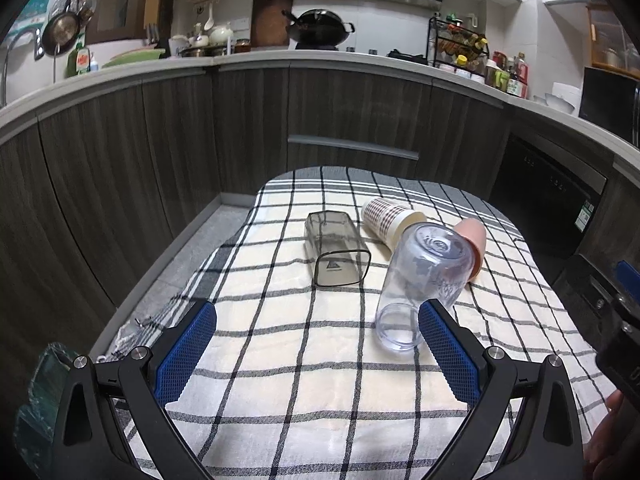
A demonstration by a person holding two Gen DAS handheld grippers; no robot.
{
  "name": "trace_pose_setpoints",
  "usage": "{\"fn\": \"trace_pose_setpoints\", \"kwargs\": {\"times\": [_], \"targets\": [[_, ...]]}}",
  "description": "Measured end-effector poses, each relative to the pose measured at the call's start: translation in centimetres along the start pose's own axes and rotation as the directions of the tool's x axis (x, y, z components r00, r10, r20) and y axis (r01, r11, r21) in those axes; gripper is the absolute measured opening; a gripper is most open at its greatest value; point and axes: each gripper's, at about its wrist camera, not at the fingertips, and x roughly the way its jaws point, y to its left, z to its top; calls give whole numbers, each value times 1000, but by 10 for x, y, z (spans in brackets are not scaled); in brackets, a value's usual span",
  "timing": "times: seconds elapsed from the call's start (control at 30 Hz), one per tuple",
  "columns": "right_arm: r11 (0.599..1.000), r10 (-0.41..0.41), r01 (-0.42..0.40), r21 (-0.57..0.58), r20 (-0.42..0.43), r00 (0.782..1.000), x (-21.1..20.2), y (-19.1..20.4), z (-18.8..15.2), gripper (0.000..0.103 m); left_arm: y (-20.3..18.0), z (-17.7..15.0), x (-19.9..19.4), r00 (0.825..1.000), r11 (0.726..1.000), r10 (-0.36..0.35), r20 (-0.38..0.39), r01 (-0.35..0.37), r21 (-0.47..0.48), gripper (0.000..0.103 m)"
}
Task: Flip cup upside down
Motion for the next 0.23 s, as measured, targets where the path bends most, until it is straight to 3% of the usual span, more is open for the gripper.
{"fn": "trace_pose_setpoints", "kwargs": {"times": [0.13,0.23], "targets": [[1000,5,-5,9,-8,1000,1,-1,0,102,5,-1,4,1000,999,8,-7,-8,-31,103],[1000,1,-1,5,-11,1000,3,-1,0,102,5,-2,12,998,999,13,-58,-15,-29,103]]}}
